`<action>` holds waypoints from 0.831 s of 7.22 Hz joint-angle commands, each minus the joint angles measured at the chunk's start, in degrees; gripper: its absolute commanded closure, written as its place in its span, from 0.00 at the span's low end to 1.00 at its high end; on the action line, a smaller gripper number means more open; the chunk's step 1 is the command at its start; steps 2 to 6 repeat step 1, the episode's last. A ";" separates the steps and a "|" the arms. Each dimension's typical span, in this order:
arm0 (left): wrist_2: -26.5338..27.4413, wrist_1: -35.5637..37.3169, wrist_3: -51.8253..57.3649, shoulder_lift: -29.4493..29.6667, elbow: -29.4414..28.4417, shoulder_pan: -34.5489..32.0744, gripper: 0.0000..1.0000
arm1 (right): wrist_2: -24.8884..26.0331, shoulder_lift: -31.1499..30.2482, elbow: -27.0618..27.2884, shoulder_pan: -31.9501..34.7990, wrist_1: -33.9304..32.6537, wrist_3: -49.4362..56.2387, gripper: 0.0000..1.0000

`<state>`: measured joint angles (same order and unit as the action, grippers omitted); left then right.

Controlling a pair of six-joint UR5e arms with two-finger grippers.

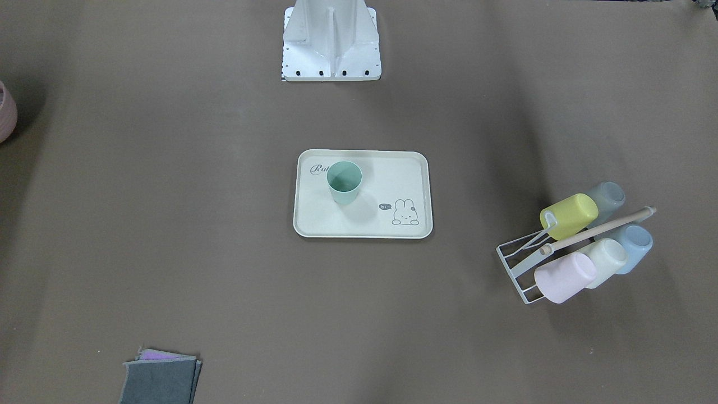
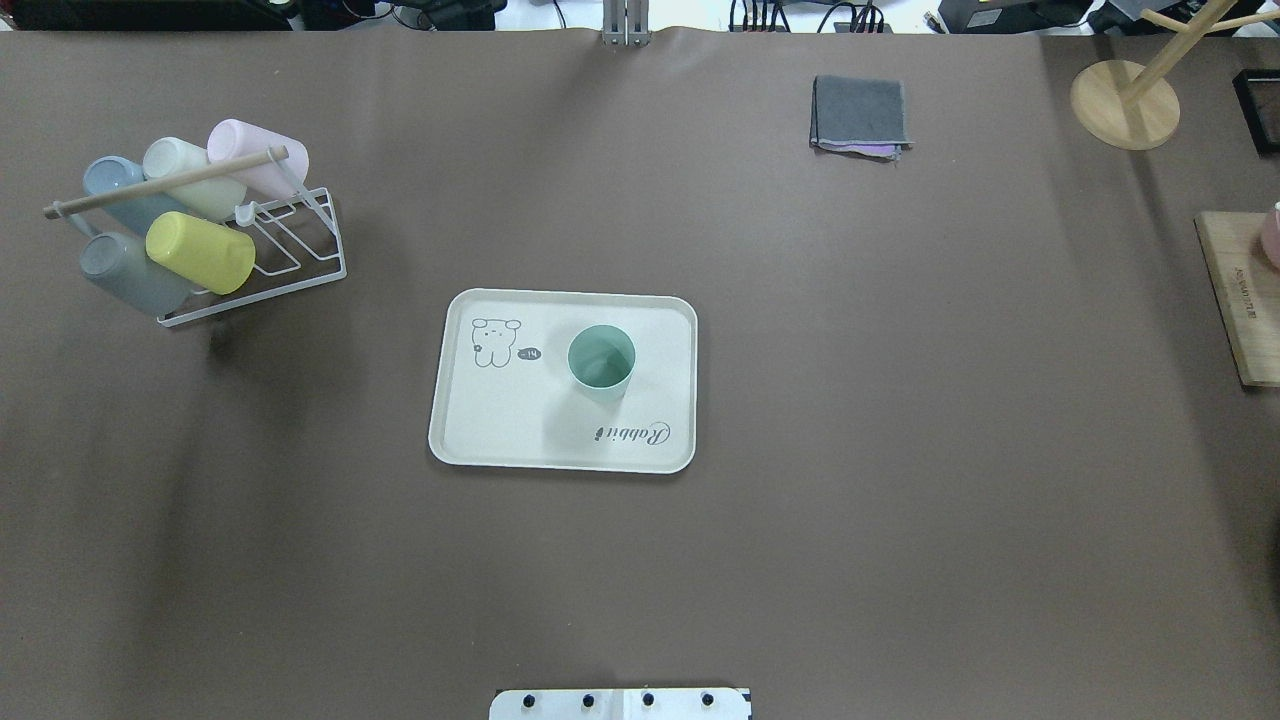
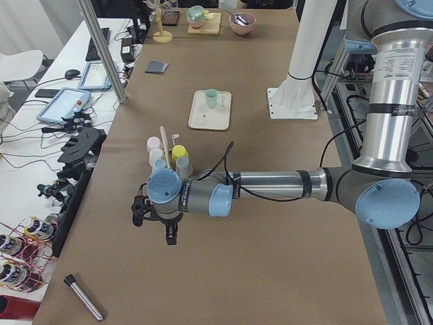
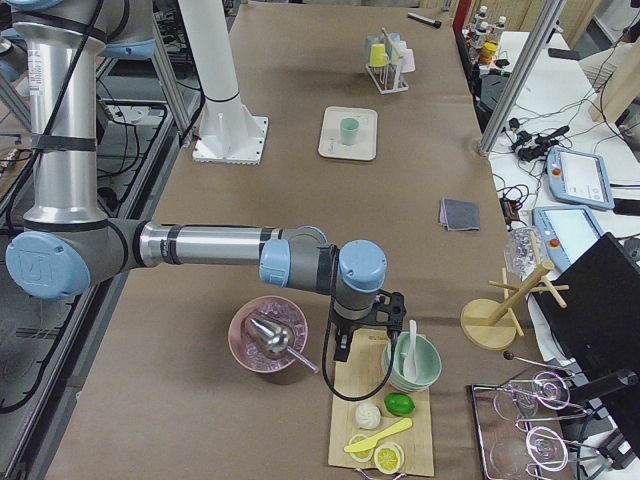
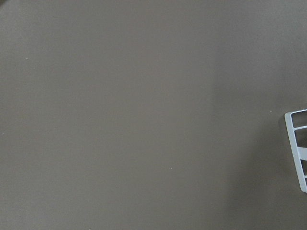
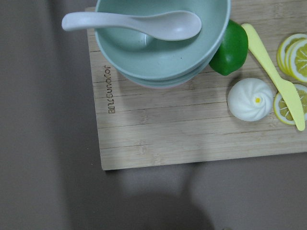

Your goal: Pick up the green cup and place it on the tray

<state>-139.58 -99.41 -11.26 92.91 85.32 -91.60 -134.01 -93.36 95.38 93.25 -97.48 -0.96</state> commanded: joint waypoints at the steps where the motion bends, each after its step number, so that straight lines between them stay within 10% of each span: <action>1: 0.01 0.09 0.10 -0.10 0.28 -0.08 0.02 | 0.06 -0.33 0.16 0.01 0.27 -0.18 0.00; 6: 0.01 0.09 0.10 -0.10 0.28 -0.08 0.02 | 0.06 -0.33 0.16 0.01 0.27 -0.18 0.00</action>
